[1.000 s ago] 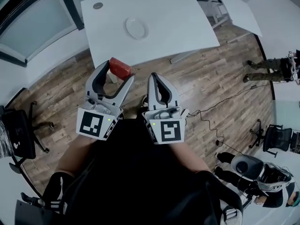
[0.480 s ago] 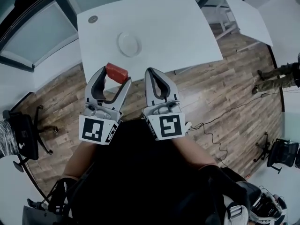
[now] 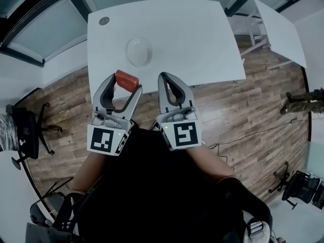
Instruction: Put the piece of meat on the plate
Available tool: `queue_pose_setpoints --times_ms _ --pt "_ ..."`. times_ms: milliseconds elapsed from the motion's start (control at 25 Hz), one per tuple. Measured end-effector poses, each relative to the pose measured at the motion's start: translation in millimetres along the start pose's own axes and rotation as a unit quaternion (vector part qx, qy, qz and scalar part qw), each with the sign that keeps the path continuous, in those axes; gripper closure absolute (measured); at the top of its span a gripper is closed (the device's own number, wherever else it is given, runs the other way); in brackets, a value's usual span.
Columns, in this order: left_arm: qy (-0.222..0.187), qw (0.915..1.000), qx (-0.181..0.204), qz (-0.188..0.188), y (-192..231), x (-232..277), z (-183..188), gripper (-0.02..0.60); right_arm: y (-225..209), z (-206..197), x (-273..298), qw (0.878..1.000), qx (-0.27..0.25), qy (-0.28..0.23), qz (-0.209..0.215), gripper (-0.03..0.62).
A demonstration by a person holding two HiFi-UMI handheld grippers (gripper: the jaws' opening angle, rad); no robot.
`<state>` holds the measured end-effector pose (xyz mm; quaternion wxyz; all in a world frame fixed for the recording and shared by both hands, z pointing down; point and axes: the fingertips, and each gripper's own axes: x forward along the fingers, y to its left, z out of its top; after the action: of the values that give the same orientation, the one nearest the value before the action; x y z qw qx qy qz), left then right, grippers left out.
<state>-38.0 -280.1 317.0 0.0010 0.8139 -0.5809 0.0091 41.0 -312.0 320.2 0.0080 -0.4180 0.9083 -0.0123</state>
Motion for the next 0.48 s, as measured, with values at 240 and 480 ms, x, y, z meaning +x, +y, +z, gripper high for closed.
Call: queue_pose_setpoints --times_ms 240,480 --pt "0.035 0.9993 0.0 -0.012 24 16 -15 0.285 2 -19 34 0.999 0.007 0.033 0.004 0.591" --pt "0.077 0.9959 0.003 -0.047 50 42 -52 0.285 -3 -44 60 0.996 0.009 0.087 -0.031 0.591"
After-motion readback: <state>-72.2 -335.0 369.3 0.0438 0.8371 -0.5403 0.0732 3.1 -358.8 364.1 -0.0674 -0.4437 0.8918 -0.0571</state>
